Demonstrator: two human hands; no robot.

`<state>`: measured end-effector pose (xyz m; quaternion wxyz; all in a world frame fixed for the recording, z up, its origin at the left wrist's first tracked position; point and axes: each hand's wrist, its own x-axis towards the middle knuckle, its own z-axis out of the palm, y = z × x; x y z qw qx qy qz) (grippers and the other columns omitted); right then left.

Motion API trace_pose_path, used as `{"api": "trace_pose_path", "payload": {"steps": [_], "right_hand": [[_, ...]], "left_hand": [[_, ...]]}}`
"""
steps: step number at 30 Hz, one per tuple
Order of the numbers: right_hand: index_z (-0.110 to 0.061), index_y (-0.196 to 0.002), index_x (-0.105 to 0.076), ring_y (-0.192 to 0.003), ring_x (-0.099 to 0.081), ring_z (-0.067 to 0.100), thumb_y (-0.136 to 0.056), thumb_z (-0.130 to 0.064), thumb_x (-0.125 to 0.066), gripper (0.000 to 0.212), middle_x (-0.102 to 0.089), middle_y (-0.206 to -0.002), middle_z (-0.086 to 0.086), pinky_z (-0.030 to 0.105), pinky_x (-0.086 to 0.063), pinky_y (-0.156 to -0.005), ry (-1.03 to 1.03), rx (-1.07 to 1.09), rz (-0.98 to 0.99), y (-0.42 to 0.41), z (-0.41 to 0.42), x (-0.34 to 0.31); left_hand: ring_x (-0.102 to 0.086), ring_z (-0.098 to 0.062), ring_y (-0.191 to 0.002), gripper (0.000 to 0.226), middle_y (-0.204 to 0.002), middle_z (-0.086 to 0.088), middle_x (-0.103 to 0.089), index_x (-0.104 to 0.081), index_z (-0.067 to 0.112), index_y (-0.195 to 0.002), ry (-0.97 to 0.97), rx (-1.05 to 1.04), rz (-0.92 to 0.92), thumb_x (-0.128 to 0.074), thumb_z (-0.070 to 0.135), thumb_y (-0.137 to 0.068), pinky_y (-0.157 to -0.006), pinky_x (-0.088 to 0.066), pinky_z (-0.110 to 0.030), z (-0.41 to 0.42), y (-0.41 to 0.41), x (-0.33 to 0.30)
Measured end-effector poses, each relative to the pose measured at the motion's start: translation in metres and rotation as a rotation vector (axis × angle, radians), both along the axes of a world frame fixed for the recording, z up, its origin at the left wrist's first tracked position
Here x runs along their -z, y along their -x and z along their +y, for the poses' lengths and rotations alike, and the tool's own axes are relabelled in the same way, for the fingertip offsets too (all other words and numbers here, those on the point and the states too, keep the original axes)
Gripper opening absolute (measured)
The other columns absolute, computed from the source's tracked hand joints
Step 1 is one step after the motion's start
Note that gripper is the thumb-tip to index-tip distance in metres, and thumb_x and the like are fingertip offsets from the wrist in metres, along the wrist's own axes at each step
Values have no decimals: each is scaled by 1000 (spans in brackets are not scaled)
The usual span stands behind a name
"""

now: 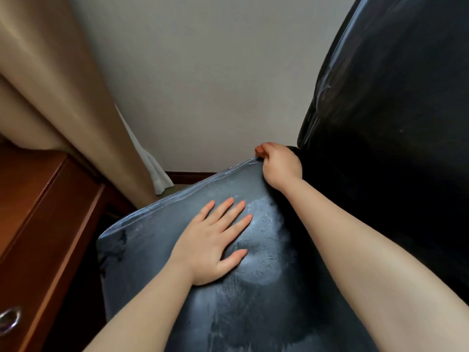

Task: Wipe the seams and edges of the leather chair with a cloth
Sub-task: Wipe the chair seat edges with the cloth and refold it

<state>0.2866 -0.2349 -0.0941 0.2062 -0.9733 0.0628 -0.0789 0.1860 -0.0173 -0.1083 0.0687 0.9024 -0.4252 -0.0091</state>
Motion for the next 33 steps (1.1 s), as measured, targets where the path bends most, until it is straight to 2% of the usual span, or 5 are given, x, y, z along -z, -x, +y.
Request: {"api": "trace_pose_path", "payload": {"steps": [5,11,18,23,33], "right_hand": [[-18,-110,-64,-110,-55,21,-87,-7,-46,31,-65,-116,-5,33,-45,-89,-41,-346,-52,23,45,4],[-22,-111,-64,-113,-57,25,-88,-7,-43,35,-64,-121,-2,33,-47,-88,-14,45,10,-5,-25,0],[-21,-113,-63,-111,-57,22,-94,-14,-42,29,-65,-119,-5,31,-45,-87,40,-312,-28,10,13,3],[-23,-118,-62,-116,-57,19,-93,-12,-40,35,-66,-119,-7,33,-46,-95,-67,72,22,-11,-41,1],[-19,-117,-63,-115,-57,17,-94,-10,-42,33,-66,-118,-6,32,-45,-95,-126,-96,-33,2,-26,1]], "left_hand": [[-32,-25,-140,62,-150,-3,-36,-42,24,-142,8,-5,-16,-38,54,-88,-111,-18,-45,0,1,2],[-31,-24,-140,62,-151,-3,-35,-42,25,-142,32,8,-50,-38,54,-87,-112,-17,-44,-1,-3,5],[-32,-25,-140,62,-150,-3,-36,-43,24,-141,30,17,-69,-40,53,-86,-112,-18,-44,-3,-4,4],[-31,-24,-140,62,-151,-3,-36,-43,24,-141,56,20,-80,-40,53,-86,-112,-19,-44,-2,-4,8],[-32,-24,-139,62,-150,-3,-36,-43,24,-141,52,27,-90,-40,53,-87,-112,-19,-44,-2,-6,7]]}}
